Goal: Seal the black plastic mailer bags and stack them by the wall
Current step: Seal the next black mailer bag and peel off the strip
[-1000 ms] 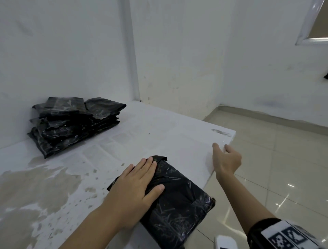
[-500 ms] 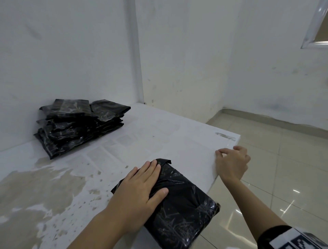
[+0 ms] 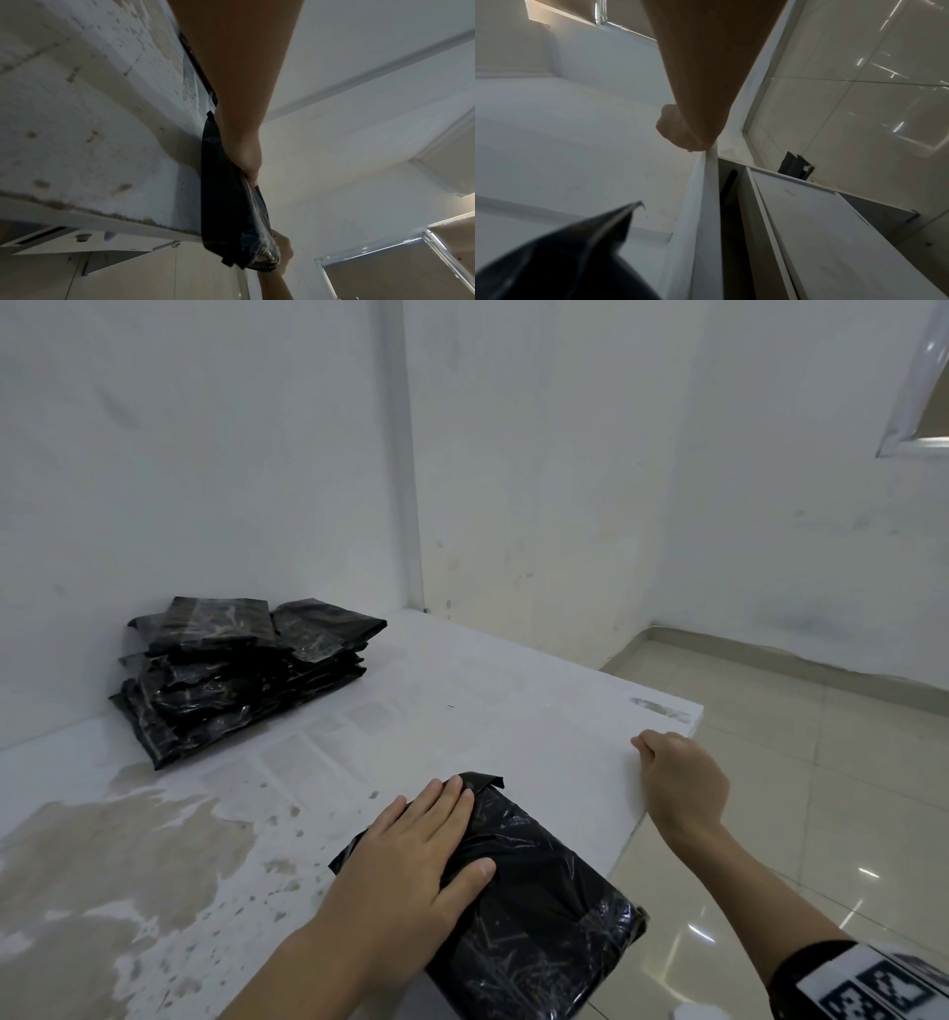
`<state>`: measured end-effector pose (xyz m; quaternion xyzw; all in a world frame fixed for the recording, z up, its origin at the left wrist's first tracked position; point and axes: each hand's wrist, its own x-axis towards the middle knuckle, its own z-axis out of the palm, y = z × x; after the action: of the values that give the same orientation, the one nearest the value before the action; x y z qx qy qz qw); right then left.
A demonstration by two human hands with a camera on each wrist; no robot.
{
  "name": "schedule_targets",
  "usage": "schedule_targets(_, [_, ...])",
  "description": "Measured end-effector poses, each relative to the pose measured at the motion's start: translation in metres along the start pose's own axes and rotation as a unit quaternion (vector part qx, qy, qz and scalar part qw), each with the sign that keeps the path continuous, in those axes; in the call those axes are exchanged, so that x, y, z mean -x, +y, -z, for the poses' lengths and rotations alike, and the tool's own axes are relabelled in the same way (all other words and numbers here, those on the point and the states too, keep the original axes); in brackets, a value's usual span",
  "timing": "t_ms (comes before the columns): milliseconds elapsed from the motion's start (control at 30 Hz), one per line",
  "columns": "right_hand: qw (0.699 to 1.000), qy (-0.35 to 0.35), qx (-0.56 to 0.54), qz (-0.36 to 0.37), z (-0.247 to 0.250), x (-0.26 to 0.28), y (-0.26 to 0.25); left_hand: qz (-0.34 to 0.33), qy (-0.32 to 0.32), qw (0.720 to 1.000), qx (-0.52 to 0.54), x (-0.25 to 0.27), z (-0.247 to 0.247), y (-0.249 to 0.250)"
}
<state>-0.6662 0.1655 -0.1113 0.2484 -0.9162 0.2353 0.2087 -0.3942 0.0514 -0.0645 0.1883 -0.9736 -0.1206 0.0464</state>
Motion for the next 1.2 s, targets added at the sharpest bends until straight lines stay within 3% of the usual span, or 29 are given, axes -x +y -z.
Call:
schedule_targets(133, [0.998,0.051,-0.040,0.027,0.008,-0.004,-0.011,0.001,-0.001,1.000,0.007,-0.001,0.001,0.000])
schedule_targets(267, [0.980,0.016,-0.173,-0.098,0.003,-0.012,0.002,0.000,0.000,1.000,0.005,0.000,0.001,0.001])
schedule_targets(400, [0.955,0.009,-0.279,-0.098,0.009,-0.003,0.019,-0.002,0.003,1.000,0.005,-0.001,0.000,-0.001])
schedule_targets(533, [0.975,-0.031,-0.221,0.003,0.012,0.009,0.035,-0.003,0.000,1.000,0.001,-0.001,0.000,-0.001])
schedule_targets(733, [0.985,-0.061,-0.149,0.068,0.009,-0.009,0.042,-0.001,-0.001,1.000,0.004,-0.001,0.000,-0.001])
schedule_targets(967, [0.992,-0.044,-0.012,0.120,0.015,-0.024,0.034,0.000,0.002,1.000,0.004,0.000,-0.001,-0.001])
schedule_targets(1200, [0.998,-0.041,-0.040,0.025,0.019,-0.023,0.009,0.001,0.004,1.000,0.004,0.000,0.000,0.000])
